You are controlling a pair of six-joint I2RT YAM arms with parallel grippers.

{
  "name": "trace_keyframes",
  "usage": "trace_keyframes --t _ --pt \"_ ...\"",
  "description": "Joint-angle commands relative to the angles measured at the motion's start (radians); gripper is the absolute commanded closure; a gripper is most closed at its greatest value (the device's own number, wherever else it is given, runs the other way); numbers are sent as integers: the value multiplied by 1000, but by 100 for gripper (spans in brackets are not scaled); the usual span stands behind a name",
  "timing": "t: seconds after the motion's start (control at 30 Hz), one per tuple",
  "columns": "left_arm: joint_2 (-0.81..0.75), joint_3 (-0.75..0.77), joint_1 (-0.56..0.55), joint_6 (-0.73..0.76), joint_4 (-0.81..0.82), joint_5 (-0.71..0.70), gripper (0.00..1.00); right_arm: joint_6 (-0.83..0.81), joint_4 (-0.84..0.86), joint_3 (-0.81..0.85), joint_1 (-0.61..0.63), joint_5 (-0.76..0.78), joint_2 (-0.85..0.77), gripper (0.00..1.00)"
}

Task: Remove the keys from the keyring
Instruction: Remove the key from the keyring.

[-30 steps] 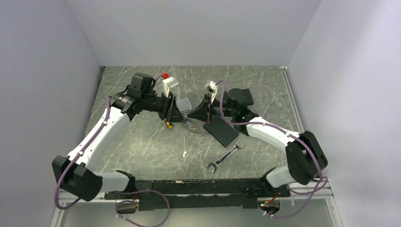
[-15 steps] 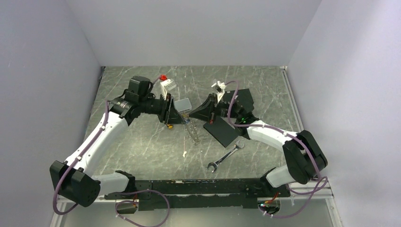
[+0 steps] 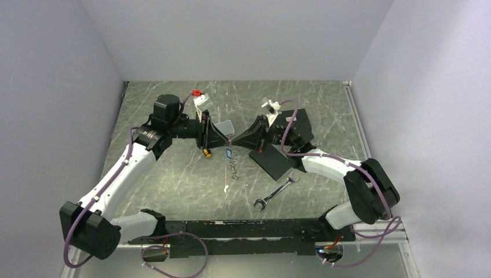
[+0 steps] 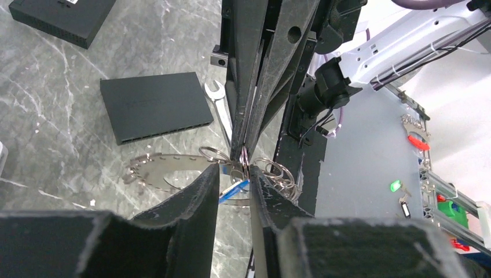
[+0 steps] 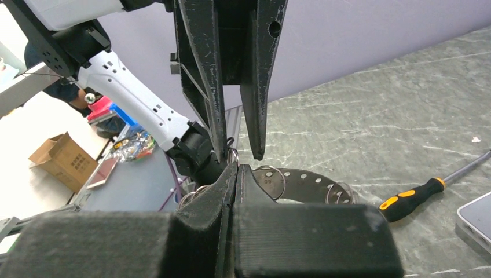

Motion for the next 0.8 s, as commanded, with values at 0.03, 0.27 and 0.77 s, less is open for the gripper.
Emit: trace_keyframes --t 0.03,0.27,0.77 --pt "-11 -14 1 -56 132 64 79 41 122 4 -3 -16 -1 100" --pt "-13 0 0 -82 116 97 100 21 90 9 -3 -11 8 100" --pt "206 352 -29 90 -594 -68 100 -576 -675 245 -10 -77 -34 70"
